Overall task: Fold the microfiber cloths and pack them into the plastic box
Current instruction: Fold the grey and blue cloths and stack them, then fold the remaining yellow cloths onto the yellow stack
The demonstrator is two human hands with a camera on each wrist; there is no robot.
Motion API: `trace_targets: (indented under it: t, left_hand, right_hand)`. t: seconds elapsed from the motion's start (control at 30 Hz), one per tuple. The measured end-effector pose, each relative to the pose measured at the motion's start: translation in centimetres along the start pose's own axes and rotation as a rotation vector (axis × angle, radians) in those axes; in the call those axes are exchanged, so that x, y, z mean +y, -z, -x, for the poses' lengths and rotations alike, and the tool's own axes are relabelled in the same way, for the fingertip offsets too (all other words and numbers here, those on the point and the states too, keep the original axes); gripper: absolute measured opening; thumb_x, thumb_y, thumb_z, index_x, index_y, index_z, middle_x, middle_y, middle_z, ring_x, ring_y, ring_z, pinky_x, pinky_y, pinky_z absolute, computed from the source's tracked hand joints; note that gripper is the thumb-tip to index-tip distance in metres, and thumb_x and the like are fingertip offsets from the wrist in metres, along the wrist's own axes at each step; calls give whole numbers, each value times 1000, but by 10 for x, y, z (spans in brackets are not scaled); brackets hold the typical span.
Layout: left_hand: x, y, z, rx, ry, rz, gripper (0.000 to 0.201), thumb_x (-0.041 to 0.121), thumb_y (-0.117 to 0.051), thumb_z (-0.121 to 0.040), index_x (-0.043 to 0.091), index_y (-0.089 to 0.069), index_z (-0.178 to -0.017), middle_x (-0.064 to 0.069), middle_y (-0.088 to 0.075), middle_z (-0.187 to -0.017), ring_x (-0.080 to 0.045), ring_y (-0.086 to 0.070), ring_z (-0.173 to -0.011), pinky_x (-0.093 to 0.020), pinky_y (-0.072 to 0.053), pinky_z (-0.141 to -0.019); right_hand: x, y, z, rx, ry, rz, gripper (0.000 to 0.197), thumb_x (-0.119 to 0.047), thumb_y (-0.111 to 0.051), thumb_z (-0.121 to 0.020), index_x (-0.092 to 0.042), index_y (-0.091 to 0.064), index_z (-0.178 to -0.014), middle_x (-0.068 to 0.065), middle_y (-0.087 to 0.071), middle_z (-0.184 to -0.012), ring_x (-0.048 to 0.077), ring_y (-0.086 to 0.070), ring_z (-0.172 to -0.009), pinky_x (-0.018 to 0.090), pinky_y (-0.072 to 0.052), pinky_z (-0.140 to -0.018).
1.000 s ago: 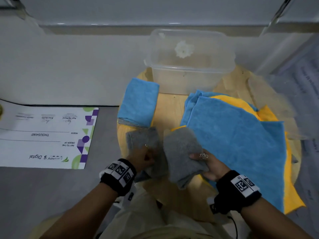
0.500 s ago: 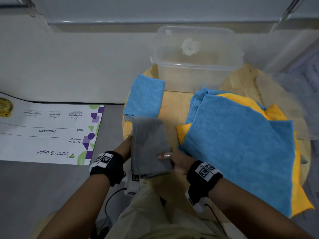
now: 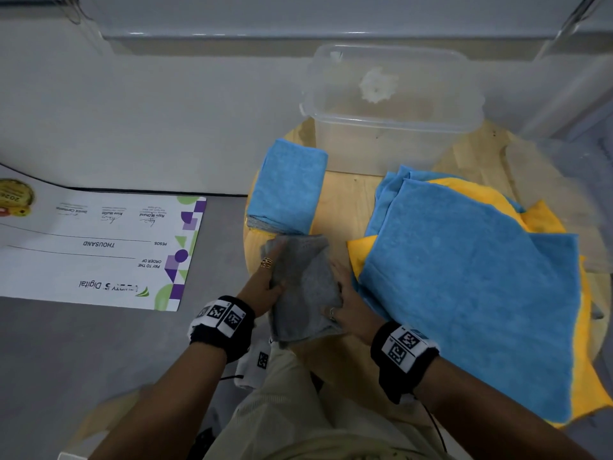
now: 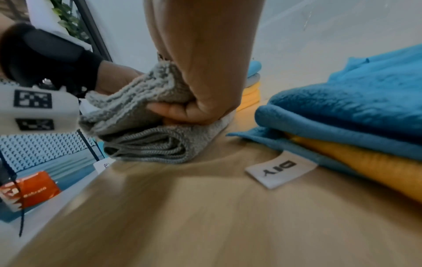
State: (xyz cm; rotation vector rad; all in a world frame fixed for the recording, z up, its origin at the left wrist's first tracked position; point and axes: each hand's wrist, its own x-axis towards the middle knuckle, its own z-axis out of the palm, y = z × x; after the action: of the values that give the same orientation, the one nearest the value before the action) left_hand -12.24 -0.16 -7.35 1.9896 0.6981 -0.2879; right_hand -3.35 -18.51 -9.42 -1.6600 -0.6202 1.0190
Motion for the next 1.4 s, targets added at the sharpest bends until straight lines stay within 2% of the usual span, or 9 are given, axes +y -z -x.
trace_targets:
  t: [0.1,0.33,0.47,0.63,0.87,1.0,1.1,1.2,1.4]
  left_hand:
    - [-6,2,2,-90,-76,-8,72,10,-45,-75,29,-20,-140,-20,-28,-143,-35,-30,-134,-41,-28,-113]
    - [-10,6,-10,-85,-101,-144,90,15,-50,-70,13,-5,-148,-15,-2,-155,-30,-5,-145,-41,-15,-119]
    - [-11,14,-18,-46,-87,-173,83,-6,-59,-80,14,-15,-148,-15,-15,-149,-31,-20,-141,-32,-22,-115]
    - [-6,7,-17,90,47,-458,66,9,-65,-80,13,-39,-140,-19,-13,-148,-40,-27,-134,-40,-29,-111]
    - [46,-16,-23,296,-317,-624,36,24,-54,-72,16,-66,-105,-14,-47,-130,-34,-43,-117,-43,-44,-94]
    - [102,-52,-45,119,-439,-470,37,12,-61,-81,10,-60,-118,-12,-53,-122,-31,-51,-112,-31,-36,-96]
    - [126,-84,-72,-87,-260,-416,34,15,-53,-91,6,-54,-124,-14,-55,-127,-30,-51,-120,-30,-34,-100]
    - [138,-109,-85,-218,-85,-531,56,29,-62,-87,4,-42,-133,-16,-47,-136,-30,-45,-127,-35,-34,-106]
    - [136,-125,-78,-272,41,-653,68,22,-71,-79,0,-34,-131,-17,-48,-130,-33,-49,-121,-35,-43,-95]
  right_hand:
    - [14,1,2,-38,-54,54,68,7,-51,-89,-27,-25,-141,0,-33,-139,17,-38,-132,16,-41,-97]
    - [19,1,2,-70,-12,236,70,-7,-54,-92,-26,-16,-148,4,-24,-149,19,-26,-138,33,-29,-114]
    - [25,-4,0,-48,-57,250,77,-19,-60,-90,-31,-11,-149,2,-20,-151,19,-23,-140,38,-29,-115]
    - [15,-4,-5,-76,-129,479,80,-30,-64,-87,-23,-13,-150,10,-20,-144,26,-27,-134,33,-28,-112]
    - [6,50,17,320,46,389,26,-23,-56,-86,-8,-67,-104,-3,-64,-88,11,-57,-82,19,-38,-71]
    - [26,119,49,718,-6,478,13,-6,-61,-85,-10,-72,-90,7,-66,-87,16,-57,-81,3,-36,-73]
    - [56,174,82,902,-353,503,17,-1,-62,-81,-1,-69,-97,21,-65,-99,36,-58,-99,28,-41,-90]
    - [79,204,109,783,-586,548,19,-7,-64,-78,-3,-66,-96,25,-63,-104,38,-55,-106,35,-41,-92]
    - [33,257,76,640,-465,795,20,-14,-55,-87,0,-67,-81,25,-67,-94,38,-60,-94,38,-43,-74]
